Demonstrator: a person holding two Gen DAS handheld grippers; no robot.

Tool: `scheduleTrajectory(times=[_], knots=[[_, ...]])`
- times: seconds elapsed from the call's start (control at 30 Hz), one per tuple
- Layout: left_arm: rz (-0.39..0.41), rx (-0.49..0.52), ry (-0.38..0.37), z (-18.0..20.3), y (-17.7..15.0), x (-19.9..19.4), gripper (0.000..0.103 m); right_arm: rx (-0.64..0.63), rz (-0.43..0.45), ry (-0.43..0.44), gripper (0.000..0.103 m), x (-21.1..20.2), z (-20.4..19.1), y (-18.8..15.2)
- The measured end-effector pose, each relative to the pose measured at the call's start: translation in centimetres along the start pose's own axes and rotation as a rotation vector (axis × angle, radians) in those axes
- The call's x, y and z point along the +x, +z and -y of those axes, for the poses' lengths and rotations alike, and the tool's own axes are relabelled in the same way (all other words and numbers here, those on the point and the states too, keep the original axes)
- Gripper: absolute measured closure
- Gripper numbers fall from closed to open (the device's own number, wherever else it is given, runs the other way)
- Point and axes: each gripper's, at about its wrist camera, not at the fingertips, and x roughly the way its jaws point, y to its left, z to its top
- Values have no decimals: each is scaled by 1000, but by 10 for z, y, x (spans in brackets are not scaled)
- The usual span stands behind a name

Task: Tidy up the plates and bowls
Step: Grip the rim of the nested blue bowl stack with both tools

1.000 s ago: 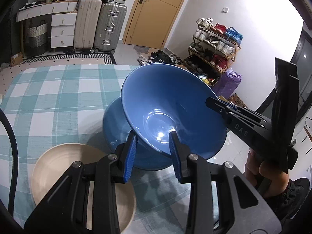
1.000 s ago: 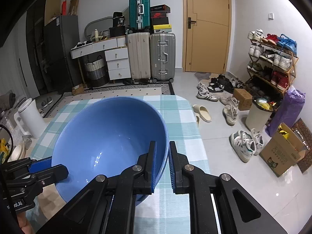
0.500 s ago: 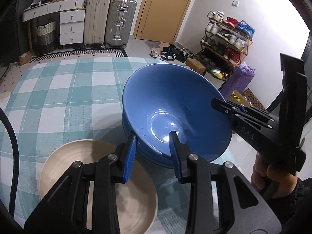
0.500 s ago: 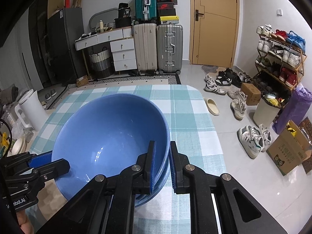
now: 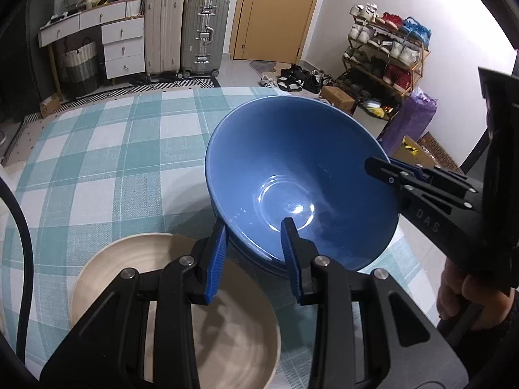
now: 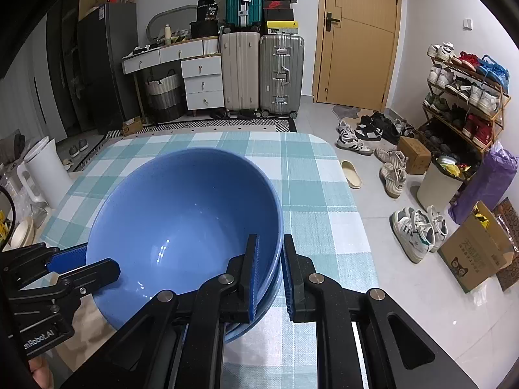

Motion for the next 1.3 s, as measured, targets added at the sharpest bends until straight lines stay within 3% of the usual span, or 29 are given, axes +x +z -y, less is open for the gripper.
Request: scheduleTrajectory(times=[0.73, 1.3], knots=[[-40, 75, 70, 3, -2, 25, 72, -23, -22, -11, 90, 12, 5, -7], [-59, 50, 42, -5, -2, 29, 71, -30, -36, -21, 90, 17, 5, -10]])
